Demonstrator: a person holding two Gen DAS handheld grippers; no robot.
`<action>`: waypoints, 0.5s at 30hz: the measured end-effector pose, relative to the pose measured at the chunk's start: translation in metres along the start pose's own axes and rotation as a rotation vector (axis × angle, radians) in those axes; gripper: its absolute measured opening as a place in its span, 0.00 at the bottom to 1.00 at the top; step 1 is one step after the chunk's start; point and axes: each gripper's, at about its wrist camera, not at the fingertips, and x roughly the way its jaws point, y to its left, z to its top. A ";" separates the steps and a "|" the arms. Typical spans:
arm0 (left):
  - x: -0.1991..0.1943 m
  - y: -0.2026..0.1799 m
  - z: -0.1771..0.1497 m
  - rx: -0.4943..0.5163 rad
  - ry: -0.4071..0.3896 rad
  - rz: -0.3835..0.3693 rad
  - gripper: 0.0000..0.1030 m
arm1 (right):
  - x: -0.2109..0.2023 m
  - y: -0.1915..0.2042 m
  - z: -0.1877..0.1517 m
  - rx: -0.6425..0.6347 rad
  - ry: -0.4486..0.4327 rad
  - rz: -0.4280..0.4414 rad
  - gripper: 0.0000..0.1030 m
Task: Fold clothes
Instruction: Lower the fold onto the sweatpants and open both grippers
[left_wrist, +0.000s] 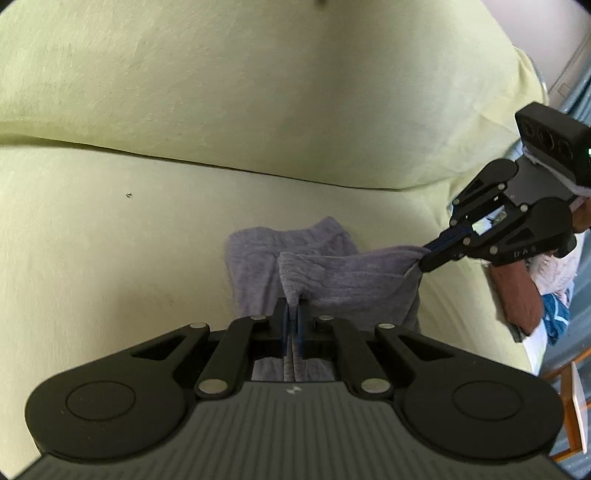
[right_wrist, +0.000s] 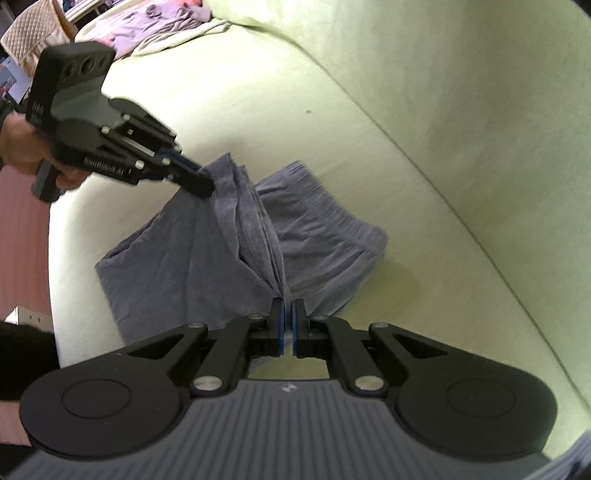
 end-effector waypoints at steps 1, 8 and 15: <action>0.002 0.002 0.001 -0.011 -0.003 0.007 0.01 | 0.001 -0.006 0.003 0.010 -0.001 0.001 0.02; 0.016 0.011 0.006 -0.027 -0.016 0.048 0.01 | 0.015 -0.036 0.016 0.085 -0.008 0.002 0.02; 0.036 0.022 0.007 -0.026 -0.005 0.067 0.01 | 0.033 -0.056 0.011 0.169 -0.042 -0.009 0.02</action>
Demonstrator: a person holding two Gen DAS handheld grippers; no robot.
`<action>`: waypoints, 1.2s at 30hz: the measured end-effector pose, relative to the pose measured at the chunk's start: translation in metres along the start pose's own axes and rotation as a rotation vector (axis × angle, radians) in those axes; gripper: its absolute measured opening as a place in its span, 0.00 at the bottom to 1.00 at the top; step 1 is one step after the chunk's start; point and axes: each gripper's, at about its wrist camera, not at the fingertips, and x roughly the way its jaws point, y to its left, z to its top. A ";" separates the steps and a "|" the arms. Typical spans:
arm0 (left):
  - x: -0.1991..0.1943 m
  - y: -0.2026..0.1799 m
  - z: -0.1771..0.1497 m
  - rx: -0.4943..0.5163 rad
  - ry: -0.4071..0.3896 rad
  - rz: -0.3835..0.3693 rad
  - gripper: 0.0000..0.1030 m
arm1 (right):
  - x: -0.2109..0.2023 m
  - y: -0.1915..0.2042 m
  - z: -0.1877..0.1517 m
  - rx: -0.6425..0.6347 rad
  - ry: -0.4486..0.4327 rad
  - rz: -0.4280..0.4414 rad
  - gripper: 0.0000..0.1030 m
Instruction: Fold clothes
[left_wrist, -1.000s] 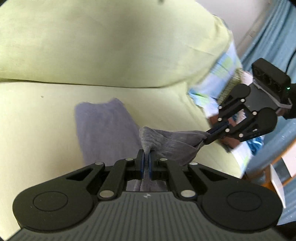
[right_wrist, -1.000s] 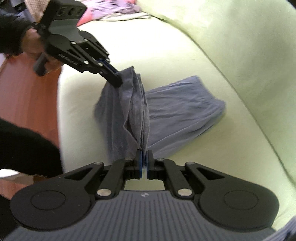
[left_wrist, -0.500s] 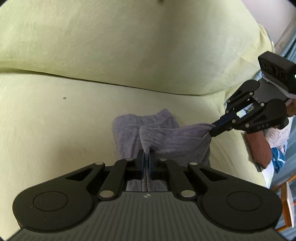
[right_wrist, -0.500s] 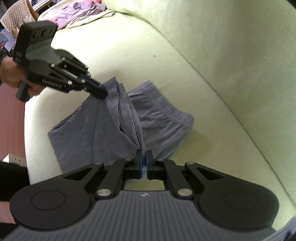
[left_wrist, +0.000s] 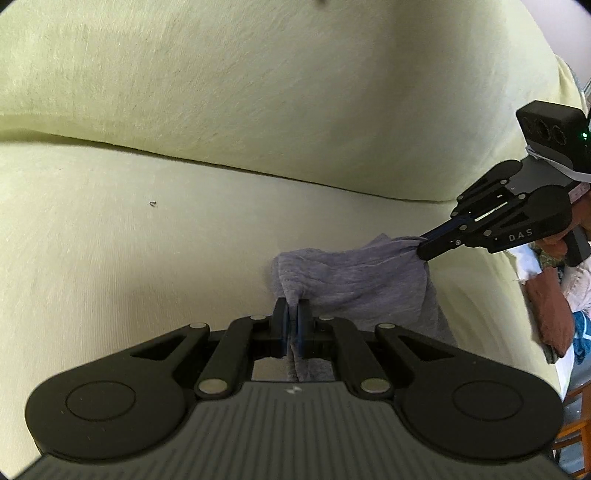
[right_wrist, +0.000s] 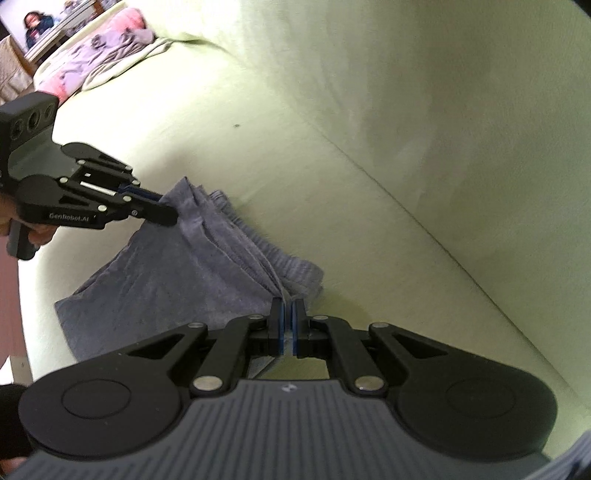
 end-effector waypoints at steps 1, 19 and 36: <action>0.003 0.001 0.000 -0.004 0.005 0.002 0.02 | 0.000 -0.002 -0.001 0.019 -0.005 0.006 0.02; -0.022 0.003 0.014 0.058 -0.070 -0.031 0.22 | -0.018 -0.001 -0.025 0.156 -0.209 -0.061 0.18; 0.028 -0.008 0.014 0.176 -0.046 -0.069 0.05 | 0.027 0.015 -0.028 -0.005 -0.229 -0.077 0.01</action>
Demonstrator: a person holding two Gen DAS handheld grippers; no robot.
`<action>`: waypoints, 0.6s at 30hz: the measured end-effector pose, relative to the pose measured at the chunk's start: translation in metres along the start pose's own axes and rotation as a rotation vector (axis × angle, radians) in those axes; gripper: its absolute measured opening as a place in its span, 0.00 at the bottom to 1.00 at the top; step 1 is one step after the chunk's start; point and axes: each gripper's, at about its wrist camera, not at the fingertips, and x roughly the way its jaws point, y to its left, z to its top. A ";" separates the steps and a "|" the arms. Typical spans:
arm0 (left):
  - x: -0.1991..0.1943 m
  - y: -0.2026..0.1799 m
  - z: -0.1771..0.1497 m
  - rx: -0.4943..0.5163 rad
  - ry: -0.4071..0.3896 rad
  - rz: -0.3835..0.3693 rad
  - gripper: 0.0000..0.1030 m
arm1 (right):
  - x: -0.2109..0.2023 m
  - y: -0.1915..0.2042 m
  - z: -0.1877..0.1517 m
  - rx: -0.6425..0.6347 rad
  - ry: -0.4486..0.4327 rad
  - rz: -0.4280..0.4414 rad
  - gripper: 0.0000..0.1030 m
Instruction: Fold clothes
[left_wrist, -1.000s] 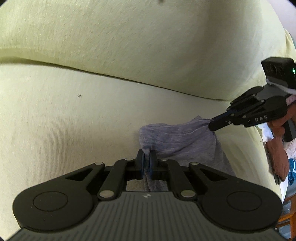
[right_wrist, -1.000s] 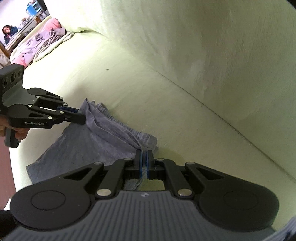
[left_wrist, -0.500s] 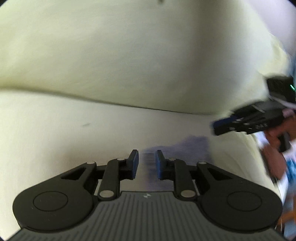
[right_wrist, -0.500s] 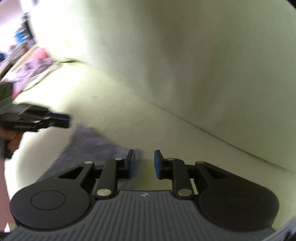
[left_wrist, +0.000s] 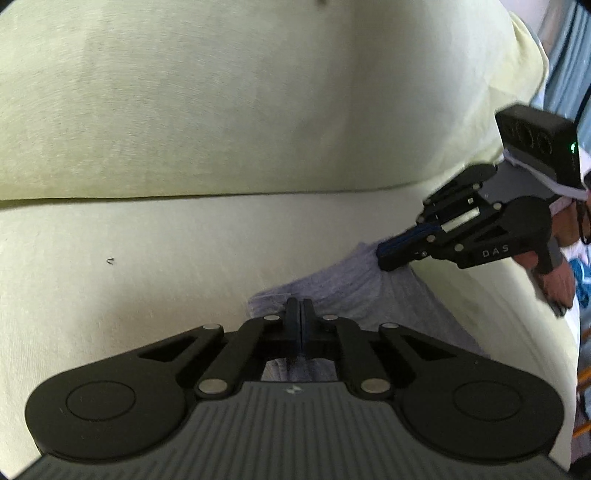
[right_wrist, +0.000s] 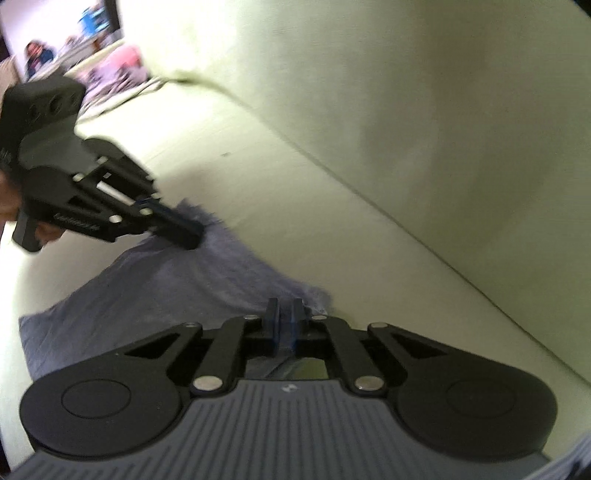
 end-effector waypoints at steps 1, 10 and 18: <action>-0.008 -0.003 -0.002 -0.011 -0.014 0.012 0.05 | -0.003 -0.001 -0.002 0.006 -0.006 -0.009 0.01; -0.064 -0.037 -0.024 -0.048 -0.048 0.052 0.34 | -0.061 0.045 -0.031 0.044 -0.029 0.004 0.09; -0.056 -0.078 -0.087 0.200 0.103 0.055 0.30 | -0.037 0.118 -0.079 -0.248 0.065 0.089 0.08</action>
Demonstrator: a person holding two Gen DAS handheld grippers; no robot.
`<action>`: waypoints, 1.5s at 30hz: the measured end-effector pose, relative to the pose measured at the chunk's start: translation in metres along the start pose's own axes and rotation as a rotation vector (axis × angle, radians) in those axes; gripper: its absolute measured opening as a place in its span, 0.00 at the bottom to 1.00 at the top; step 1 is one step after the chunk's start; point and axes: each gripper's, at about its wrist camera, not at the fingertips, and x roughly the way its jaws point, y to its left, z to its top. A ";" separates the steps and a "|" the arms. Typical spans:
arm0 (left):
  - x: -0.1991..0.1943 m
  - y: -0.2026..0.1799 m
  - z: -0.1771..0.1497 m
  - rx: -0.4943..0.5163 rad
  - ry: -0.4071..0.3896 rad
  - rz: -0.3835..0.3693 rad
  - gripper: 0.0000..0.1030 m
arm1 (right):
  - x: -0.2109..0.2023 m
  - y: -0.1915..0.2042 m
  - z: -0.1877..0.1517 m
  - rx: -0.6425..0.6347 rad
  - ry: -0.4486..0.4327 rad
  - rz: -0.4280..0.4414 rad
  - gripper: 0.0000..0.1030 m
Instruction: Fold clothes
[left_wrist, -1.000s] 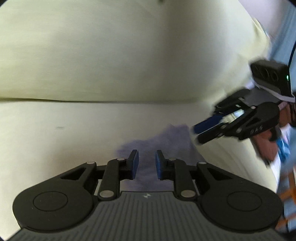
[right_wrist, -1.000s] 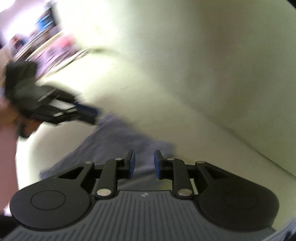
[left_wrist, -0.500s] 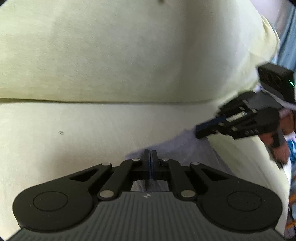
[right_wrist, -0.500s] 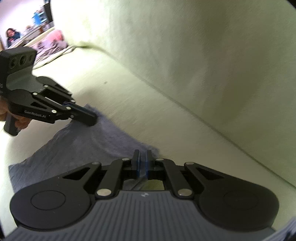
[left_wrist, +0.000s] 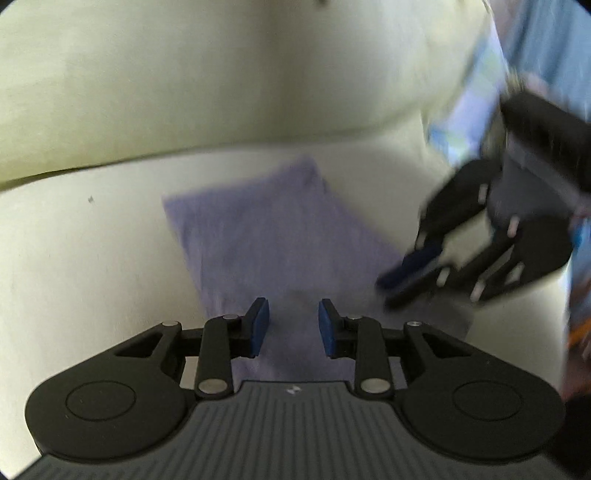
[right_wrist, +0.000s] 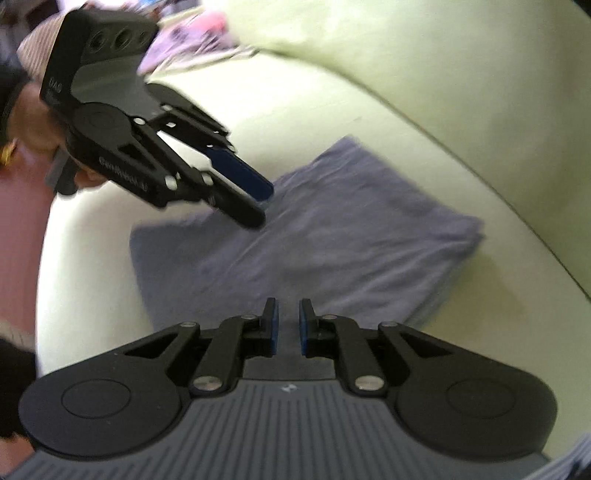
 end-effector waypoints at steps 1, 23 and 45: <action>-0.002 0.009 -0.003 -0.009 -0.013 0.011 0.25 | -0.001 -0.004 -0.006 0.000 0.001 -0.017 0.08; -0.032 -0.045 -0.038 0.056 0.036 0.047 0.23 | -0.042 0.030 -0.061 0.001 0.083 -0.166 0.21; -0.051 -0.070 -0.066 0.277 0.079 0.180 0.34 | -0.029 0.082 -0.049 -0.311 0.115 -0.304 0.19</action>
